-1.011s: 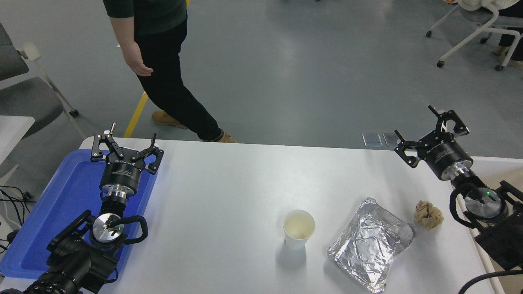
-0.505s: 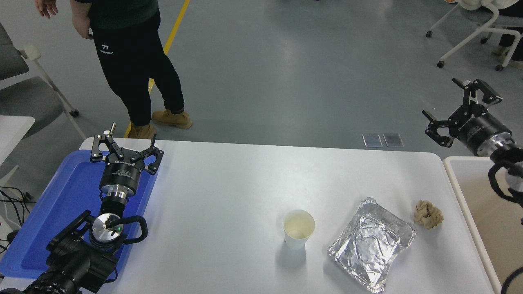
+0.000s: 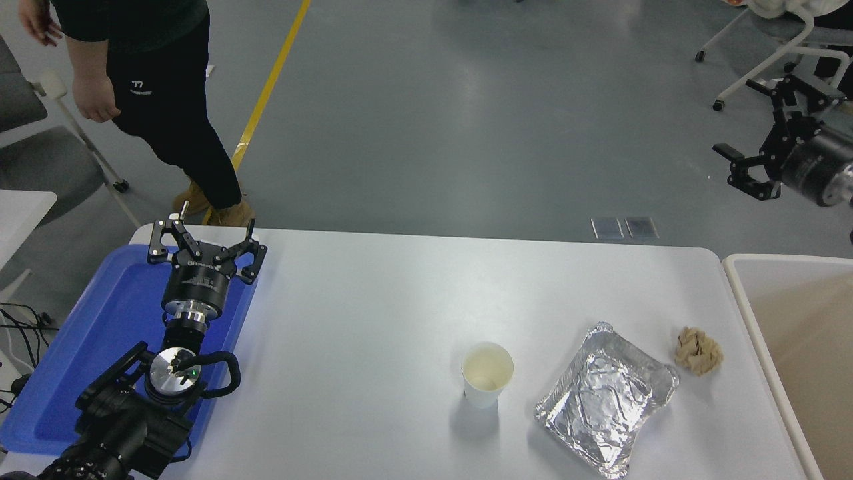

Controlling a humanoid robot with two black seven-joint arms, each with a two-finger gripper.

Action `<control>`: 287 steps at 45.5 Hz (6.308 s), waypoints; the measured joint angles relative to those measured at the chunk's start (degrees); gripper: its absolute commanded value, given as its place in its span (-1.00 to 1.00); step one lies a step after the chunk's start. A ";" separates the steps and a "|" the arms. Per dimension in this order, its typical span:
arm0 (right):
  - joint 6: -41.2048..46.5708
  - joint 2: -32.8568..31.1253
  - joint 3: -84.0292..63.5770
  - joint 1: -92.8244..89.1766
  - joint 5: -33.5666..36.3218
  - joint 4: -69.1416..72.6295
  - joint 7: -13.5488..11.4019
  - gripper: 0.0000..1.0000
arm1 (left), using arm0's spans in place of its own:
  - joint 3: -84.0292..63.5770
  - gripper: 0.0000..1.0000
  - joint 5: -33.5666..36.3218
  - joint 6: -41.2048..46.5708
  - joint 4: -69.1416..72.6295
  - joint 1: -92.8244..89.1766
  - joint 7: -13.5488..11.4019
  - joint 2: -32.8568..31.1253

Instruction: Pick up paper cup place in dustbin

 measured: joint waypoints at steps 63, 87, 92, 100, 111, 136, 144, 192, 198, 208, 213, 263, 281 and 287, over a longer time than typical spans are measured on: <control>-1.94 23.35 -80.62 59.25 -7.92 39.41 0.43 1.00 | -0.01 1.00 0.02 0.07 0.00 -0.08 0.10 0.00; -2.53 38.38 -78.44 58.15 -7.32 41.53 0.52 1.00 | -0.01 1.00 -0.04 0.08 0.08 -0.04 -0.04 0.00; -4.01 40.99 -78.19 56.79 -7.26 41.08 0.53 1.00 | -0.01 1.00 -0.03 0.08 0.08 -0.04 -0.05 0.00; -7.46 45.19 -77.86 53.63 -7.14 39.62 0.48 1.00 | -0.01 1.00 -0.05 0.08 0.08 -0.04 -0.05 0.00; -10.75 48.45 -77.57 49.60 -6.98 37.52 0.41 1.00 | -0.01 1.00 -0.01 0.08 0.05 -0.02 0.03 0.00; -16.06 49.96 -76.67 41.78 -4.42 33.19 -0.04 0.96 | -0.01 1.00 0.01 0.05 0.01 0.00 0.06 0.06; -18.27 50.03 -76.27 38.92 -3.86 31.87 -0.07 0.95 | -0.01 1.00 0.02 0.05 0.01 0.00 0.10 0.06; -27.00 50.08 -74.68 25.75 -2.24 26.21 0.22 -1.00 | -0.01 1.00 0.02 0.01 0.00 0.00 0.11 0.06; -27.35 50.07 -74.58 25.30 -1.85 26.11 0.27 -1.00 | -0.01 1.00 0.02 0.03 0.00 -0.01 0.11 0.03; -27.54 50.08 -73.95 25.41 -1.43 26.34 0.33 -1.00 | -0.01 1.00 0.02 0.03 0.00 -0.05 0.11 0.04; -27.47 50.07 -73.76 26.44 -1.25 26.84 0.38 -1.00 | -0.01 1.00 0.02 0.03 0.00 -0.05 0.11 0.05; -3.82 42.67 -80.32 71.15 0.28 42.58 0.49 -1.00 | -0.09 1.00 0.11 -0.02 0.00 0.06 0.11 0.18; 5.58 41.05 -85.05 81.87 -0.41 42.99 0.16 -1.00 | -0.11 1.00 0.11 -0.02 0.00 0.09 0.19 0.21; 7.13 40.87 -86.12 84.28 -0.48 43.45 0.12 -1.00 | -0.11 1.00 0.10 -0.02 0.00 0.08 0.20 0.21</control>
